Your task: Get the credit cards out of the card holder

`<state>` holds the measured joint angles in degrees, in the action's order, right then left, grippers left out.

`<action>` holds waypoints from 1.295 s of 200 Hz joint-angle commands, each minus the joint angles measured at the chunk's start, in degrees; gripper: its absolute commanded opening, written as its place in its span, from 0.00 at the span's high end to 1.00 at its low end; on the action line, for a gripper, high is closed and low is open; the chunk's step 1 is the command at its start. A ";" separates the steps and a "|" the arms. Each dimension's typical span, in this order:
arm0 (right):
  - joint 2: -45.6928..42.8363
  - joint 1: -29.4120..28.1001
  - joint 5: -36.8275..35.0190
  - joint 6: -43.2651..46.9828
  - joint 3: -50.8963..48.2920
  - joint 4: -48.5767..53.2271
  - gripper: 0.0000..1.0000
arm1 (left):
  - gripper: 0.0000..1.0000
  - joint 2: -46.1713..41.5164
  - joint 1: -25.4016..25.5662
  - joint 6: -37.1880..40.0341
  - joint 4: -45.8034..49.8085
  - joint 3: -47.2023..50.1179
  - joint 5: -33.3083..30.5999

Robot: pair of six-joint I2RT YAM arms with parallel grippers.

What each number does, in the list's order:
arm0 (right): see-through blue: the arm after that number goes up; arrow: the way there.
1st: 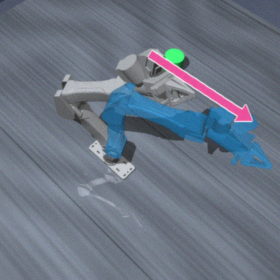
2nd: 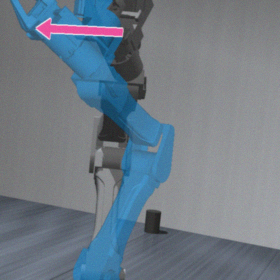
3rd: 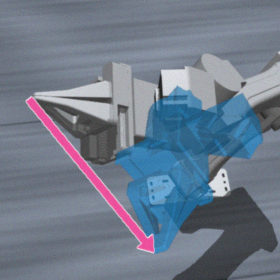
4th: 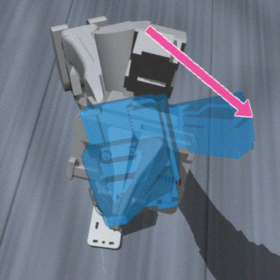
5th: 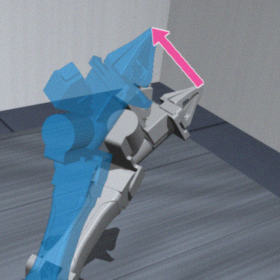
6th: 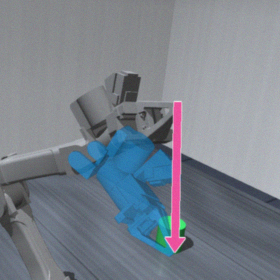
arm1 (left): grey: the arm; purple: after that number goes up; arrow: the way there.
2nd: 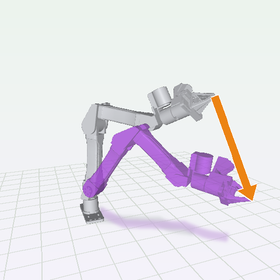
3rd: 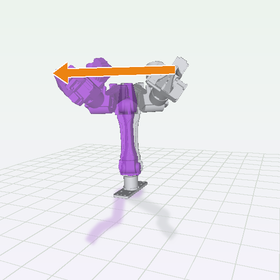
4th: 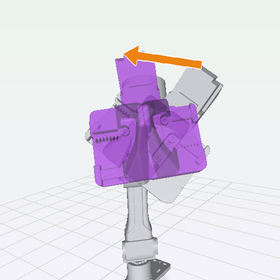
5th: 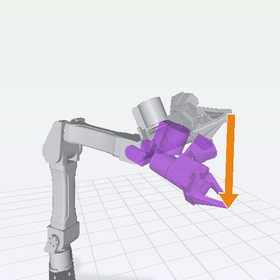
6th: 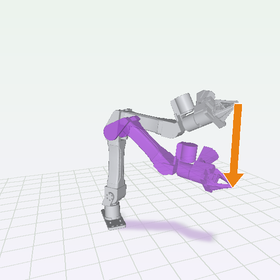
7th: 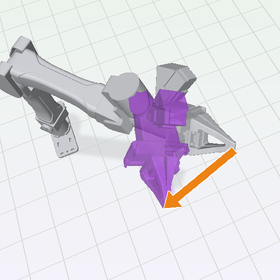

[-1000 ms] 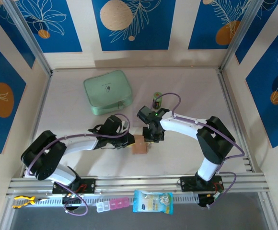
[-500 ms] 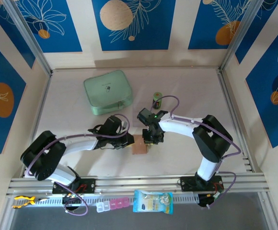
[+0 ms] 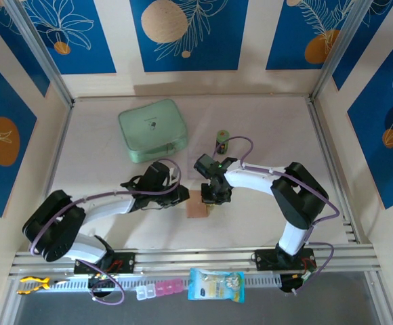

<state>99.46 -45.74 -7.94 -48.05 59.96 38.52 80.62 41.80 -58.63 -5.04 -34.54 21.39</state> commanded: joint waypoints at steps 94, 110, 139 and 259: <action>-5.86 -1.23 -1.81 4.26 9.08 10.05 0.92 | 0.82 -12.57 -4.48 3.11 8.97 1.53 -5.57; -5.35 -1.73 -1.81 4.37 10.81 10.92 0.92 | 0.82 -14.49 -5.14 3.59 10.56 1.67 -5.74; -4.73 -2.96 -1.89 4.02 13.69 11.93 0.92 | 0.81 -17.49 -6.09 4.23 13.04 2.01 -6.18; -0.34 -5.47 -4.21 4.52 23.56 17.53 0.92 | 0.80 -14.00 -7.37 8.61 11.71 2.41 0.58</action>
<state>99.11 -50.81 -11.16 -44.31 81.65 53.36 63.72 35.03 -52.29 7.79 -31.31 18.33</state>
